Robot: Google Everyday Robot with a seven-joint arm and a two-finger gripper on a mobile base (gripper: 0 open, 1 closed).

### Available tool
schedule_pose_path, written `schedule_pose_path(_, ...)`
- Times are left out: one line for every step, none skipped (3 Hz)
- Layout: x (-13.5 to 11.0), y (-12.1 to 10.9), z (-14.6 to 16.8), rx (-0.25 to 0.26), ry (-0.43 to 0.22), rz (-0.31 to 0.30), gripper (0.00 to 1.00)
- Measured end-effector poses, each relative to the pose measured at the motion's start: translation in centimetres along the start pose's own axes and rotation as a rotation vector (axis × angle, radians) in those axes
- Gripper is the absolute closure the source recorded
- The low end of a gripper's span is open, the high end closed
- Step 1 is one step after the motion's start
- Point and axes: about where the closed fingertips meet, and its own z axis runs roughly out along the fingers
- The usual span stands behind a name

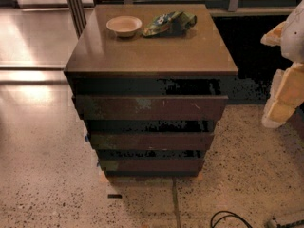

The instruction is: Open top drawer

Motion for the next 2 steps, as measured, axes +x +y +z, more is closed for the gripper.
schedule_pose_path(0.0, 0.0, 0.0, 0.000, 0.000, 0.000, 0.00)
schedule_pose_path(0.1, 0.0, 1.2, 0.014, -0.020, 0.005, 0.00)
